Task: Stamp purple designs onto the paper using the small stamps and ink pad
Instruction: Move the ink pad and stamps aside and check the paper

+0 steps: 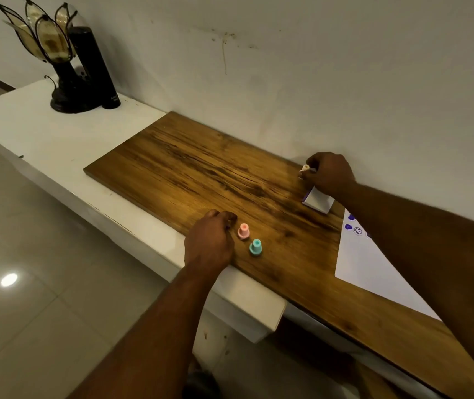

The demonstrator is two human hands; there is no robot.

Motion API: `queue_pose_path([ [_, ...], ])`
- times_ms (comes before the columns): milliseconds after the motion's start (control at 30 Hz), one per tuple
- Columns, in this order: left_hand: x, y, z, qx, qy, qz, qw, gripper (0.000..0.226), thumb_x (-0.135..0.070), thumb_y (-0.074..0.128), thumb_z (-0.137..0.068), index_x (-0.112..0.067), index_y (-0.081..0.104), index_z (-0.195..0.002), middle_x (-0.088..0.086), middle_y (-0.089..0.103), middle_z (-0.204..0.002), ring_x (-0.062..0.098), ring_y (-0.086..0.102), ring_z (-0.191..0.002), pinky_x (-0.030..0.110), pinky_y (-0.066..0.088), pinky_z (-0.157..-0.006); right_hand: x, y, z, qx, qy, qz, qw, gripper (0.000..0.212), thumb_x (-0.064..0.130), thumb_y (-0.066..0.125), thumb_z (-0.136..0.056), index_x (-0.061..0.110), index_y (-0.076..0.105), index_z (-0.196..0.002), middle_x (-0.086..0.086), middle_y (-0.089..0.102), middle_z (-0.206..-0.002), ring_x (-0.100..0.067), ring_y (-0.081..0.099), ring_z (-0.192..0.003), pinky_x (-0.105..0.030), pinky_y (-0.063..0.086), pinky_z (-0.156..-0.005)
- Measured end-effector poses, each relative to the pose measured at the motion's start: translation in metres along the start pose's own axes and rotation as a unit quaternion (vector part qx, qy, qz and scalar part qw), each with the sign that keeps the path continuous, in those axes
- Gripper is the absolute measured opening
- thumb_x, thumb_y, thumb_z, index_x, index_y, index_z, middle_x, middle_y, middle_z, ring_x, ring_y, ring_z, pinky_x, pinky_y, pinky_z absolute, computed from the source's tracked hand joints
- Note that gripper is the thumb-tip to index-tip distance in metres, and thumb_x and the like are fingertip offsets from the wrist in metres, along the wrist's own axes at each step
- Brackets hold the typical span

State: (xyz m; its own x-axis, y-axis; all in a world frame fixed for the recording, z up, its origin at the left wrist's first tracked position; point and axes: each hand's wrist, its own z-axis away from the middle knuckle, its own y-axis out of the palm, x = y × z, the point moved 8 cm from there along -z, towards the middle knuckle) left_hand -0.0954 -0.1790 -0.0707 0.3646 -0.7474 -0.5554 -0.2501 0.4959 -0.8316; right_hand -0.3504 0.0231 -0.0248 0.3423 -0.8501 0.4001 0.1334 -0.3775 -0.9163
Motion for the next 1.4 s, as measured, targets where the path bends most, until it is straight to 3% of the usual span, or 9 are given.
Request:
queue_pose_path([
  [100, -0.001, 0.000, 0.000, -0.004, 0.007, -0.005, 1.000, 0.042, -0.019, 0.060, -0.099, -0.031, 0.061, -0.139, -0.003, 0.061, -0.133, 0.019, 0.060, -0.114, 0.042, 0.056, -0.093, -0.002, -0.009, 0.012, -0.010, -0.024, -0.028, 0.999, 0.076, 0.063, 0.077, -0.077, 0.012, 0.064, -0.131, -0.008, 0.071, -0.121, -0.027, 0.066, -0.109, -0.039, 0.055, -0.092],
  [200, -0.001, -0.002, -0.001, -0.009, 0.007, -0.010, 1.000, 0.041, -0.019, 0.060, -0.100, -0.029, 0.061, -0.139, -0.002, 0.061, -0.133, 0.020, 0.061, -0.113, 0.040, 0.056, -0.093, -0.016, -0.007, 0.027, 0.038, -0.031, 0.037, 0.998, 0.113, 0.088, 0.071, -0.057, 0.018, 0.051, -0.144, -0.006, 0.062, -0.137, -0.029, 0.060, -0.121, -0.049, 0.052, -0.099],
  [367, -0.001, -0.003, 0.001, -0.005, 0.000, -0.011, 1.000, 0.041, -0.020, 0.061, -0.100, -0.028, 0.061, -0.141, 0.000, 0.061, -0.135, 0.022, 0.060, -0.116, 0.040, 0.055, -0.096, -0.037, -0.001, 0.040, 0.087, -0.021, 0.066, 0.994, 0.131, 0.089, 0.072, -0.048, 0.023, 0.032, -0.153, -0.003, 0.056, -0.145, -0.029, 0.055, -0.129, -0.048, 0.046, -0.103],
  [833, 0.000, -0.004, 0.001, -0.011, -0.011, -0.002, 1.000, 0.041, -0.020, 0.064, -0.099, -0.029, 0.062, -0.139, -0.001, 0.062, -0.133, 0.021, 0.061, -0.115, 0.040, 0.056, -0.095, -0.032, 0.002, 0.041, 0.107, -0.013, 0.063, 0.992, 0.126, 0.084, 0.075, -0.048, 0.025, 0.035, -0.152, -0.002, 0.053, -0.147, -0.030, 0.052, -0.131, -0.053, 0.043, -0.106],
  [900, -0.001, -0.004, 0.002, -0.010, -0.010, -0.001, 1.000, 0.042, -0.019, 0.063, -0.099, -0.029, 0.062, -0.140, -0.001, 0.062, -0.134, 0.022, 0.061, -0.115, 0.040, 0.055, -0.096, -0.025, -0.008, 0.047, 0.054, -0.023, 0.045, 0.997, 0.117, 0.086, 0.074, -0.054, 0.026, 0.041, -0.149, -0.001, 0.054, -0.146, -0.027, 0.053, -0.130, -0.054, 0.044, -0.105],
  [1000, -0.002, -0.005, 0.003, -0.008, -0.009, 0.002, 1.000, 0.040, -0.020, 0.063, -0.100, -0.028, 0.062, -0.139, 0.000, 0.062, -0.134, 0.022, 0.061, -0.116, 0.040, 0.055, -0.097, 0.007, -0.025, 0.065, -0.062, -0.105, -0.012, 0.992, 0.085, 0.086, 0.065, -0.067, 0.028, 0.061, -0.129, 0.005, 0.066, -0.124, -0.017, 0.064, -0.108, -0.043, 0.054, -0.090],
  [1100, -0.002, -0.006, 0.003, -0.007, -0.015, 0.004, 1.000, 0.040, -0.019, 0.062, -0.100, -0.028, 0.063, -0.139, 0.000, 0.062, -0.135, 0.023, 0.060, -0.118, 0.043, 0.054, -0.099, 0.059, -0.004, 0.091, 0.041, -0.190, -0.074, 0.978, 0.058, 0.071, 0.070, -0.077, 0.027, 0.069, -0.116, 0.013, 0.070, -0.103, -0.008, 0.067, -0.092, -0.024, 0.056, -0.074],
  [1167, -0.003, -0.006, 0.003, -0.005, -0.018, 0.006, 1.000, 0.039, -0.019, 0.062, -0.101, -0.028, 0.063, -0.139, 0.000, 0.062, -0.135, 0.023, 0.060, -0.118, 0.043, 0.054, -0.100, 0.087, 0.021, 0.106, 0.137, -0.212, -0.090, 0.963, 0.049, 0.058, 0.076, -0.081, 0.028, 0.070, -0.119, 0.014, 0.070, -0.103, -0.006, 0.067, -0.092, -0.023, 0.059, -0.074],
  [1400, -0.003, -0.005, 0.003, -0.015, -0.011, 0.010, 1.000, 0.036, -0.018, 0.065, -0.097, -0.026, 0.067, -0.132, -0.003, 0.064, -0.118, 0.020, 0.062, -0.103, 0.032, 0.051, -0.079, 0.135, 0.060, 0.113, 0.182, -0.259, -0.074, 0.946, 0.037, 0.043, 0.080, -0.083, 0.031, 0.074, -0.117, 0.017, 0.072, -0.105, 0.002, 0.067, -0.087, -0.016, 0.053, -0.067],
])
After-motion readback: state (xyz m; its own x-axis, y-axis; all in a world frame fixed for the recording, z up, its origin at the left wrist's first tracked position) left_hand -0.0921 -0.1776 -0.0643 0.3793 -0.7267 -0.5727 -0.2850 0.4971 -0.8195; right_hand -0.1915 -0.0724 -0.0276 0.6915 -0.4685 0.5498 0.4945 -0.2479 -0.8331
